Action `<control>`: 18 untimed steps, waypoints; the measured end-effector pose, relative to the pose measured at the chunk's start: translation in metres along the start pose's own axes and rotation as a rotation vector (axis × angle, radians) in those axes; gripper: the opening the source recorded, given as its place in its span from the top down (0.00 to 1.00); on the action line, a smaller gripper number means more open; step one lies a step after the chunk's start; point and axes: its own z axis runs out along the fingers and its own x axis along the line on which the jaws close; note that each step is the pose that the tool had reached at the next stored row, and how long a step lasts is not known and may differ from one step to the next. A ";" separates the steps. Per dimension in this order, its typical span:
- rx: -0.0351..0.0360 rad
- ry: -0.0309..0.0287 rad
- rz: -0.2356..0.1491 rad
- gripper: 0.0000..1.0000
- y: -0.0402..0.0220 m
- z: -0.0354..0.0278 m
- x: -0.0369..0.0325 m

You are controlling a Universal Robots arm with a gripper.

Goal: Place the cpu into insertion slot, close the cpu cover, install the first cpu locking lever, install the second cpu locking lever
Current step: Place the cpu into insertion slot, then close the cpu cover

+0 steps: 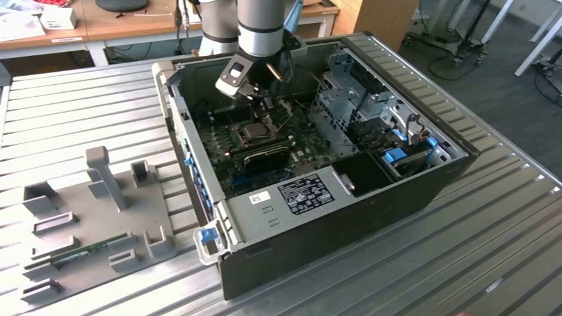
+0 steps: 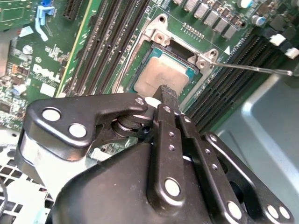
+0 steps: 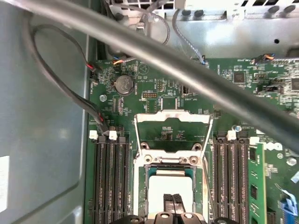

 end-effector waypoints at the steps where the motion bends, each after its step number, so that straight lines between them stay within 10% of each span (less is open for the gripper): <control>1: 0.0000 -0.0001 0.000 0.89 0.0001 -0.0025 0.0001; 18: 0.0001 -0.0002 0.000 0.89 0.0010 -0.0248 0.0005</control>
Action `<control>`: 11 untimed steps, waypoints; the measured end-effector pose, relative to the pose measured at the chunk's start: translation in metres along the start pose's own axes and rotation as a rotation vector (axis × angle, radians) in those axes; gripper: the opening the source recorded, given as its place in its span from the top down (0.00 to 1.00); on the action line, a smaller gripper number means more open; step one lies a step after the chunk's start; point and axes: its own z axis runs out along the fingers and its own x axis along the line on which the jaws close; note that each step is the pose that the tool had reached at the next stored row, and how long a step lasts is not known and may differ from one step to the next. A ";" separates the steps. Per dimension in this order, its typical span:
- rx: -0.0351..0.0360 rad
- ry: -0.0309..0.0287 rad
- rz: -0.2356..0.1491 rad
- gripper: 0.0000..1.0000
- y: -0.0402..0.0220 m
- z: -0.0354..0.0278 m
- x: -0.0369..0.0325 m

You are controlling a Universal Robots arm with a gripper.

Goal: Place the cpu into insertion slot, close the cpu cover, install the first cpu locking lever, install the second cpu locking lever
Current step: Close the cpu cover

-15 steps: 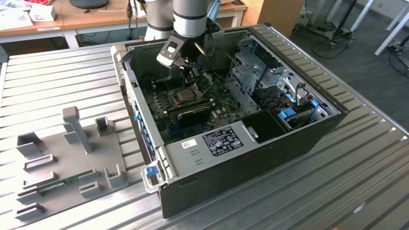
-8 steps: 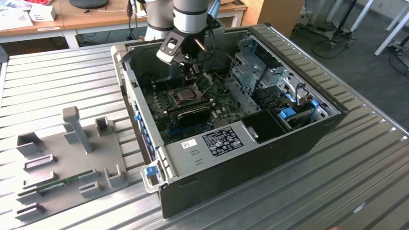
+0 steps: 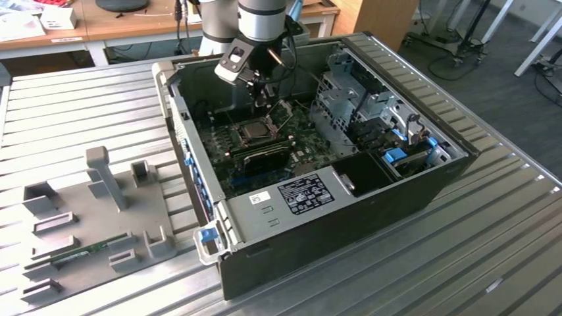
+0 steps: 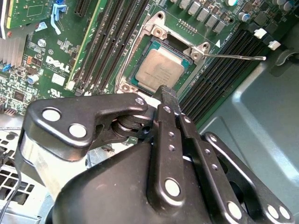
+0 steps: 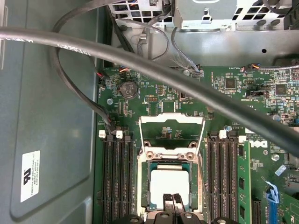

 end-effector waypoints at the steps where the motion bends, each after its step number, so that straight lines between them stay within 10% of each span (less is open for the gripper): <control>1: 0.0001 -0.0002 0.000 0.89 0.0000 -0.0003 0.0000; 11: -0.0001 0.0001 0.000 0.89 0.0001 -0.0022 0.0001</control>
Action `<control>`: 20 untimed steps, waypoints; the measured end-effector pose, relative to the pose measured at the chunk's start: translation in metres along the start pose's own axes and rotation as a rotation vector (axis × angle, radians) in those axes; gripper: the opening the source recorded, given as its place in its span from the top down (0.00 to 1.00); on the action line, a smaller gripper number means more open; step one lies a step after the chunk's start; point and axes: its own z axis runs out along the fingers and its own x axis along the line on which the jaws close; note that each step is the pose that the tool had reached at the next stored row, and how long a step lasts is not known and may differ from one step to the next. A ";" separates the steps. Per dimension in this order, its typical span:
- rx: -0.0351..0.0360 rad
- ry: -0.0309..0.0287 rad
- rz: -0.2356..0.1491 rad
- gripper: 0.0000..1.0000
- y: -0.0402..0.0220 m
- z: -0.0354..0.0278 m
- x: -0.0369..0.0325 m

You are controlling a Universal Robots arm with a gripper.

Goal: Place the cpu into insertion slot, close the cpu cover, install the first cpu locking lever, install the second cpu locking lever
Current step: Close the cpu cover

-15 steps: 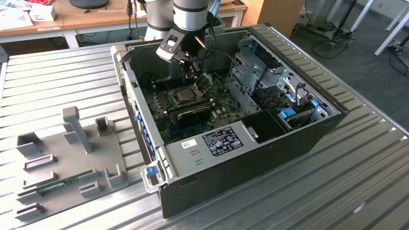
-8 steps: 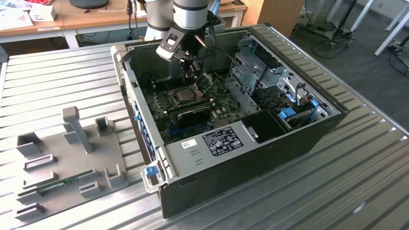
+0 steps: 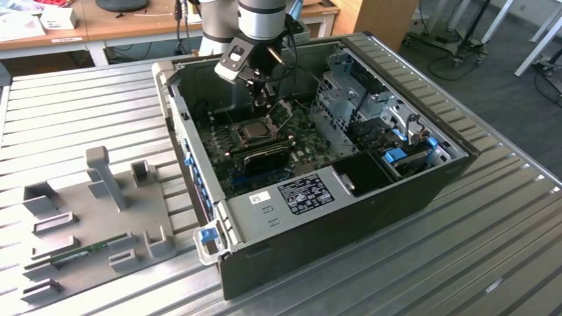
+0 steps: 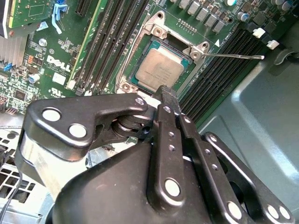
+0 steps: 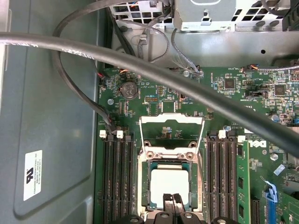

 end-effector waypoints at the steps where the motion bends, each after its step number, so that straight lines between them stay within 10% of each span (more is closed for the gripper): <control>1: 0.0000 0.0001 0.000 0.89 0.0000 0.0000 0.0000; 20: 0.0000 0.0022 0.000 0.89 0.0067 -0.0059 0.0001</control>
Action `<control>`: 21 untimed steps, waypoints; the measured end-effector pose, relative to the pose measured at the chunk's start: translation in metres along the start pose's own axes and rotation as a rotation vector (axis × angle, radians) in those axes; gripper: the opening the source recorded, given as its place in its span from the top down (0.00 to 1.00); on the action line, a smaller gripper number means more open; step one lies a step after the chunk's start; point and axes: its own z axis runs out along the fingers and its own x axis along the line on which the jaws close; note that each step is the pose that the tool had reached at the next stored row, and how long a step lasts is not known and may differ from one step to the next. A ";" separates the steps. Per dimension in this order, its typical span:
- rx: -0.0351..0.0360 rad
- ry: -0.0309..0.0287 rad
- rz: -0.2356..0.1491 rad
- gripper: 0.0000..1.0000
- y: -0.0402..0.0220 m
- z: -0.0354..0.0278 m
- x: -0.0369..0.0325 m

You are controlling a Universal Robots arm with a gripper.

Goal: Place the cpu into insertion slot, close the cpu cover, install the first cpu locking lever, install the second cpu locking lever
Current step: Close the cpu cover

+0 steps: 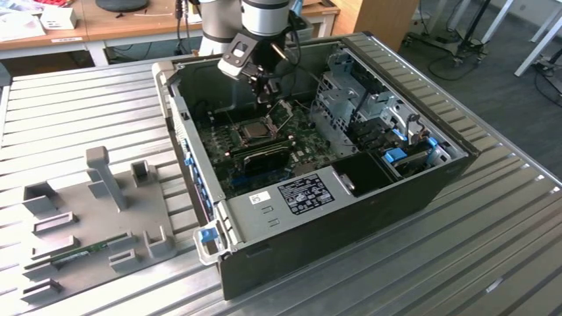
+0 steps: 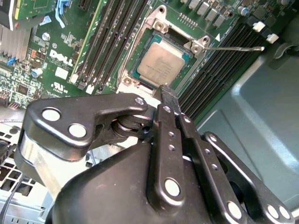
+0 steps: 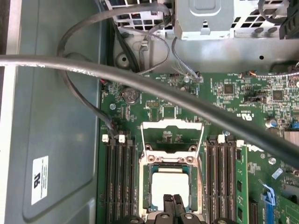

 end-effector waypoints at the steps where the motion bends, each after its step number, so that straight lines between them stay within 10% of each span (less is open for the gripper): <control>1: 0.0000 0.0000 0.000 0.89 0.0013 0.0001 0.0000; 21: 0.0000 0.0000 0.000 0.89 0.0409 0.0021 0.0001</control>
